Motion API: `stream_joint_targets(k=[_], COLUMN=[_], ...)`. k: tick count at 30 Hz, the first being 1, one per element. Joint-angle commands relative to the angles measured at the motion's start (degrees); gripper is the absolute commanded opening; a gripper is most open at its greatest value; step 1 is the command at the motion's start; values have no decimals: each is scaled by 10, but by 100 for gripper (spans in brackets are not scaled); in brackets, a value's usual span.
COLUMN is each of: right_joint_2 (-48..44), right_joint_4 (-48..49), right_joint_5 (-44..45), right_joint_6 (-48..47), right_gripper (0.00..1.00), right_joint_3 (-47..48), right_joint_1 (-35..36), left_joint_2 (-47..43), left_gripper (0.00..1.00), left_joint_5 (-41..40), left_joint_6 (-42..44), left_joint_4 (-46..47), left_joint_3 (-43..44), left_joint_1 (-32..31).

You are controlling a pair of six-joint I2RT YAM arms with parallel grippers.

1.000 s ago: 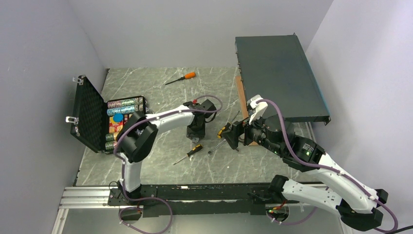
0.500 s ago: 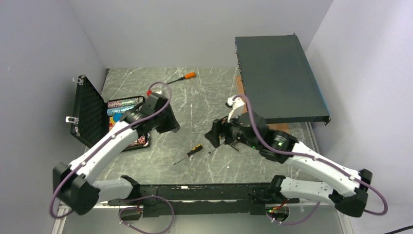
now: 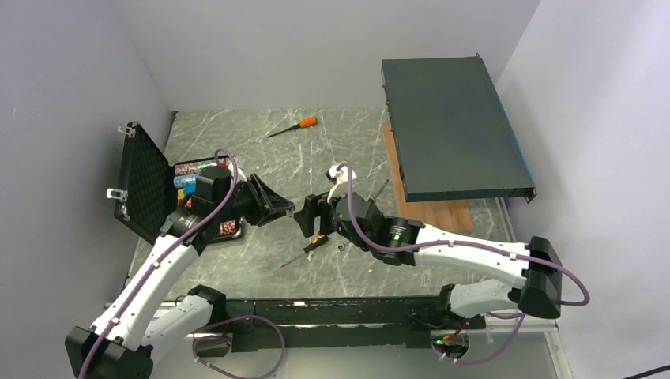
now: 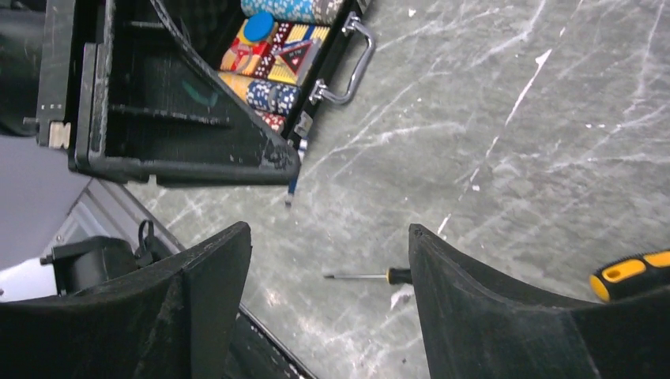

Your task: Pack up texas hold em set

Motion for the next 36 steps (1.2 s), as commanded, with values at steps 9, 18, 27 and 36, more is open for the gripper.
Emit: stream_joint_targets(k=[9, 18, 27, 36], right_joint_2=[67, 88, 78, -4], right_joint_4=[109, 123, 160, 147], right_joint_5=[75, 106, 69, 9], right_joint_6=[3, 16, 17, 6], right_gripper=[63, 47, 17, 0], right_joint_3=[32, 40, 19, -34], right_joint_1=[25, 32, 33, 21], left_joint_2=[-23, -19, -16, -58], left_gripper=[25, 25, 25, 66], left_joint_5=[103, 113, 118, 86], left_joint_6=[-82, -96, -98, 4], left_joint_4=[107, 120, 119, 13], left_joint_3=[-43, -48, -48, -16], left_joint_1=[27, 30, 30, 48])
